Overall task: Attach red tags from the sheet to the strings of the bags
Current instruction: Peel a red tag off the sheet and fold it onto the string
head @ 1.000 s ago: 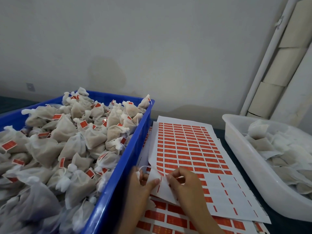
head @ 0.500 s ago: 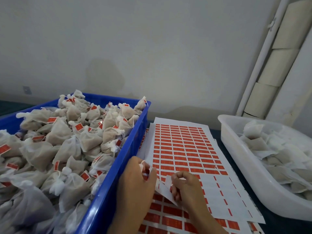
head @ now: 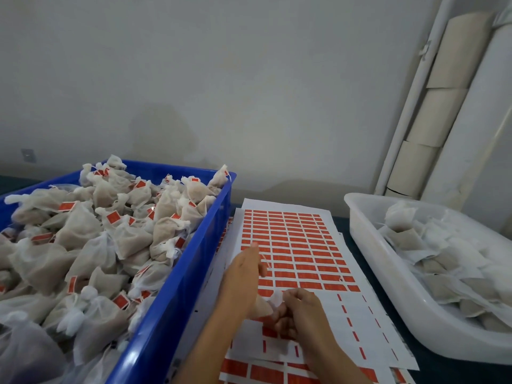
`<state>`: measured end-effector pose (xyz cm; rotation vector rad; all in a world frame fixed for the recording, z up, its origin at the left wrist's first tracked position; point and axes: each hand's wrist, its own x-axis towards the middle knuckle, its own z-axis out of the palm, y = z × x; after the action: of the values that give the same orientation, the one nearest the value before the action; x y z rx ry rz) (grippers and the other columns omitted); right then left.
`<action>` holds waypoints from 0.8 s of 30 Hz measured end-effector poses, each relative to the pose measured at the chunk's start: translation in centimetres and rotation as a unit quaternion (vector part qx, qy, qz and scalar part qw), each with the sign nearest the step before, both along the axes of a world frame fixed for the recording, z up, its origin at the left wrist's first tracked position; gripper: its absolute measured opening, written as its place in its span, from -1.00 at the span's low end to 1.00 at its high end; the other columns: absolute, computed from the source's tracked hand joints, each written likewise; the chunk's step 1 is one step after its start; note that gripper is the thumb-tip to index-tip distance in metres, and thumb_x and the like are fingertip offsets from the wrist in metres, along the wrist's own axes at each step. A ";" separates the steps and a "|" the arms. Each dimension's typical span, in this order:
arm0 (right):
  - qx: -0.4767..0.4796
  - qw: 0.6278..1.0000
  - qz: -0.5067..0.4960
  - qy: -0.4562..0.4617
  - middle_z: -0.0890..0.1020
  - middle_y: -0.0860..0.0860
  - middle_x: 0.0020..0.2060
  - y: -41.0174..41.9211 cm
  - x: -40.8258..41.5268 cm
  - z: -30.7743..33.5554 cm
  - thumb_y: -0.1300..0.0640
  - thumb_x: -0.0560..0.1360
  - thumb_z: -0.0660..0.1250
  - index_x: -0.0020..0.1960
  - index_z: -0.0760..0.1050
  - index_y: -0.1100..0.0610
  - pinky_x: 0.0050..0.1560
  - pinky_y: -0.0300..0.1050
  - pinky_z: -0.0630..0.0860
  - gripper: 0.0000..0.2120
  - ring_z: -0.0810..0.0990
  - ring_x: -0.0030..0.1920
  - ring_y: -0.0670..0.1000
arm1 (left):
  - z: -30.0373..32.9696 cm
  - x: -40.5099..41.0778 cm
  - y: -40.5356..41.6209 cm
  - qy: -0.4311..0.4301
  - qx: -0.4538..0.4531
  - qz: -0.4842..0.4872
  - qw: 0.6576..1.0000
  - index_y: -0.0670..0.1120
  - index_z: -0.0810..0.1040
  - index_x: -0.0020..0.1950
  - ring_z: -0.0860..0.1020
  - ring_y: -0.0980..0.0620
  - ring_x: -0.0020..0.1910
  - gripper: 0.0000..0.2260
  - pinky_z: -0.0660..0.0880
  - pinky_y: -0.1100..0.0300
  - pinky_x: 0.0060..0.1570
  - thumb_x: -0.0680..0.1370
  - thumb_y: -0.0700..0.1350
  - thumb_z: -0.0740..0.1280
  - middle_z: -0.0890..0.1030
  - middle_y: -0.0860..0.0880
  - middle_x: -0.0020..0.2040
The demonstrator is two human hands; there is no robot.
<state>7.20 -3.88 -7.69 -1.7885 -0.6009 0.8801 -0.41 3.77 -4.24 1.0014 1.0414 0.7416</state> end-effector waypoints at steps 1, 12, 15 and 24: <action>0.008 1.000 -0.002 0.013 0.62 0.14 -0.38 -0.1 0.1 0.2 0.20 0.60 0.14 0.03 0.46 0.22 -0.35 -0.24 0.54 -0.85 0.53 -0.48 -0.02 | -0.7 0.4 0.4 -0.027 -0.004 -0.008 1.000 -0.09 0.45 -0.23 0.59 0.12 -0.40 -0.78 0.50 0.25 -0.26 0.59 -0.07 0.18 0.57 0.02 -0.39; 0.120 0.984 -0.001 -0.133 0.68 -0.01 -0.23 -1.0 5.2 1.1 0.17 0.58 0.18 -0.15 0.52 0.12 -0.08 -0.13 0.60 -0.81 0.66 -0.24 0.00 | -3.0 0.9 -0.3 0.103 0.178 -0.067 0.976 -0.07 0.38 -0.32 0.48 0.05 -0.31 -0.71 0.45 0.34 -0.23 0.62 -0.14 0.15 0.52 -0.02 -0.31; 0.173 0.970 -0.026 -0.169 0.66 -0.06 -0.31 -1.1 5.6 -0.1 0.06 0.51 0.24 -0.12 0.49 0.06 -0.14 -0.19 0.58 -0.90 0.64 -0.27 -0.01 | -3.3 1.0 -0.3 0.037 0.164 -0.080 0.983 -0.09 0.47 -0.23 0.60 -0.06 -0.11 -0.78 0.55 0.23 -0.03 0.60 -0.11 0.19 0.63 -0.09 -0.16; 0.176 0.972 -0.029 -0.151 0.56 -0.20 0.00 -1.1 5.8 -1.8 -0.21 0.33 0.16 0.05 0.40 -0.12 0.08 -0.10 0.56 -0.66 0.58 0.01 -0.08 | -3.2 2.3 1.0 0.083 0.127 -0.151 0.977 -0.13 0.52 -0.26 0.54 0.13 -0.45 -0.73 0.45 0.37 -0.40 0.61 -0.14 0.18 0.56 -0.03 -0.33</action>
<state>13.03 -4.99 -9.50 -1.6135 -0.8389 0.4274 1.87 4.79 -7.40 1.4269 0.9209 0.5547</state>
